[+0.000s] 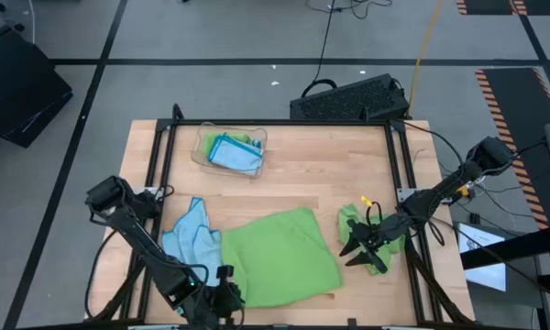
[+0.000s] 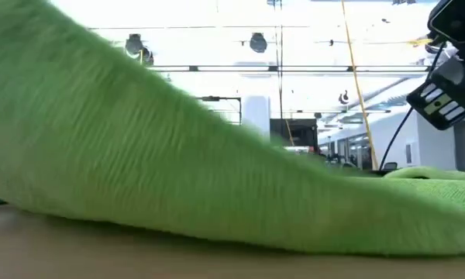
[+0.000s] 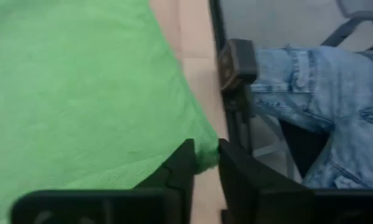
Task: Fold microfiber towels
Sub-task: Fold the top green microfiber cloth
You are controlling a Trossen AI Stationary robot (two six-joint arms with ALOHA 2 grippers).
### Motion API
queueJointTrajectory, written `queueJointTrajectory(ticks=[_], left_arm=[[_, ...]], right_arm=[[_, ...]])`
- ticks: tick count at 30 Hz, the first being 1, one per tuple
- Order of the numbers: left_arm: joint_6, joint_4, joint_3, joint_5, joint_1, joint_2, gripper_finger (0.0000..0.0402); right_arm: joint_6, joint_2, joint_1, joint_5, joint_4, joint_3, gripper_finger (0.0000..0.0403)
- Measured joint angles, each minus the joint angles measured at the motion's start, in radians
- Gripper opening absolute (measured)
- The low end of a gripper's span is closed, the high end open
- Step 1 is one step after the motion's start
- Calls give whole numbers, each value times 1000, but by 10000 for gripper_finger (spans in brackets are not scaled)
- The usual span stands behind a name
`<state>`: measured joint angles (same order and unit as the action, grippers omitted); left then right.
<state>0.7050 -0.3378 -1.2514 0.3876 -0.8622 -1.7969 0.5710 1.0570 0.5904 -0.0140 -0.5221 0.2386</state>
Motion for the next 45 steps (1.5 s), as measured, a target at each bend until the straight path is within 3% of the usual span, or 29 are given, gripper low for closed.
queueJointTrajectory(ticks=[6,8,14,20,26,33,40,45], left_arm=[[-23,-30,0,-28,2,43,138],[-31,-40,-2,-14,10,70,148],[-77,-89,-2,165,42,87,152],[-33,-153,-1,180,101,72,152],[49,-241,-2,298,132,73,152],[138,-304,32,339,145,73,152],[224,-304,104,339,145,73,152],[271,-304,125,342,159,73,152]], right_arm=[[-34,22,1,-313,-19,1,188],[-47,55,-10,-354,-52,1,181],[-150,270,-31,-354,-118,102,139],[-269,493,-94,-347,-24,250,80],[-298,601,-224,-327,92,289,31],[-248,569,-278,-301,283,293,5],[-198,420,-274,-332,518,287,2],[-241,313,-275,-349,515,286,2]])
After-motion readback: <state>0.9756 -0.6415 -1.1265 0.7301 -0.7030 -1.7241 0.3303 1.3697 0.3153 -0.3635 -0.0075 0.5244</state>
